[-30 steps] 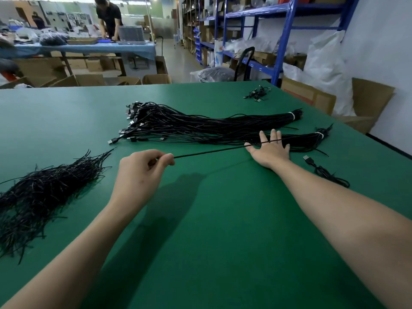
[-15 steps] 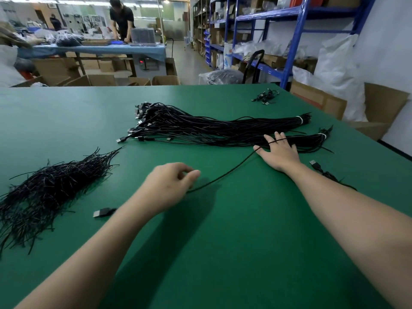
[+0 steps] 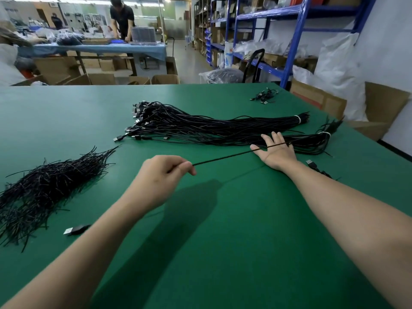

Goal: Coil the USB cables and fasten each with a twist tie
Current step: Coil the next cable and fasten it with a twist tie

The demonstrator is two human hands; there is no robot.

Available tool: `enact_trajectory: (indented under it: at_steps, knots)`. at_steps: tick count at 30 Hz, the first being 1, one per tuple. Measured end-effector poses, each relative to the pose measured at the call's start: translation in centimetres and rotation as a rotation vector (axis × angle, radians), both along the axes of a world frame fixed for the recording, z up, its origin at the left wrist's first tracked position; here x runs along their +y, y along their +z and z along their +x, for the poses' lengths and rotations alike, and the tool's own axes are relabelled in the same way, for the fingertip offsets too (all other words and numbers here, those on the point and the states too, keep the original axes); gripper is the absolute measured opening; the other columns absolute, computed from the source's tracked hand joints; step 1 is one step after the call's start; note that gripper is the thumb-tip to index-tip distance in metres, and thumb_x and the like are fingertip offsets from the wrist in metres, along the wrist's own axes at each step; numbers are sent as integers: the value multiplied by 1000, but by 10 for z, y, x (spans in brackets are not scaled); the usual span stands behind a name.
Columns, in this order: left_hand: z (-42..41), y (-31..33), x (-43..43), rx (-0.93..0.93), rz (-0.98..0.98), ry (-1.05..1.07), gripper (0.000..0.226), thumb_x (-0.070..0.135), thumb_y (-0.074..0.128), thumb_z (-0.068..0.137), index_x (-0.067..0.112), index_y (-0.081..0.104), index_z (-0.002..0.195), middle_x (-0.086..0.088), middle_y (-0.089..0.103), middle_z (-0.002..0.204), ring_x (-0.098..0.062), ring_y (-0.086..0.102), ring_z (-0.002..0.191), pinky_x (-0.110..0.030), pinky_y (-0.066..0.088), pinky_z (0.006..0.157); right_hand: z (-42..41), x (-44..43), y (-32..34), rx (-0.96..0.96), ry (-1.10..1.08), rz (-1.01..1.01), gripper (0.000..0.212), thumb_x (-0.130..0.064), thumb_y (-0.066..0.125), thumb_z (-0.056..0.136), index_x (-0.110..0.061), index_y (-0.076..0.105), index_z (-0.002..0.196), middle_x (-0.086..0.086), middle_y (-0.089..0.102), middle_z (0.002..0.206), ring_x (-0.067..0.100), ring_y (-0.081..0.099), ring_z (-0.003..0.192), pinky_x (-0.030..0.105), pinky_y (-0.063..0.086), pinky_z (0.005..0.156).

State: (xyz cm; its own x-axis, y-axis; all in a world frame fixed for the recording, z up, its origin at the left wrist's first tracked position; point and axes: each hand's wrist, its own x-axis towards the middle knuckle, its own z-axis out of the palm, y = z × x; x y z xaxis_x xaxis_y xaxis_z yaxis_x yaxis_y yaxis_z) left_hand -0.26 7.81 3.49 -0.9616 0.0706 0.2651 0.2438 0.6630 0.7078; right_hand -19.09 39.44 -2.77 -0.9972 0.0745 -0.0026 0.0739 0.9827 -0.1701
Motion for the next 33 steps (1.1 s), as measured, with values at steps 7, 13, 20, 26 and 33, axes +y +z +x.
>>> enact_trajectory:
  at_steps: [7,13,20,26,33]
  knots:
    - [10,14,-50,-35,289,118,28,35,54,103,31,77,89,6,26,56,-15,22,53,-26,16,48,3,0,1,9,4,-35,86,-82,24,90,-32,17,159,0,-1,170,17,-7,156,52,2,123]
    - [14,-16,-19,-19,75,85,28,32,56,101,29,76,81,5,36,52,-14,30,47,-27,23,44,10,-3,2,41,0,-13,80,-76,22,94,-33,11,160,1,-5,170,17,-8,155,51,5,124]
    - [-9,-37,23,-66,-197,83,23,34,54,102,32,74,88,8,51,52,-15,50,53,-29,35,52,37,3,13,-8,113,121,74,-55,25,105,-20,-11,160,2,-21,167,17,-16,154,46,4,125]
    - [-39,-31,63,-115,-279,-5,27,41,55,100,26,70,117,3,73,109,-25,65,103,-37,54,89,66,26,37,-2,276,192,70,-42,32,108,-14,-5,161,0,-10,168,13,-7,155,41,5,126]
    - [-67,-22,141,-184,-235,-135,37,45,52,101,17,69,120,-10,70,104,-33,65,101,-38,53,86,33,36,50,-126,83,121,68,-46,26,109,-11,1,161,10,-6,169,21,-4,156,43,8,126]
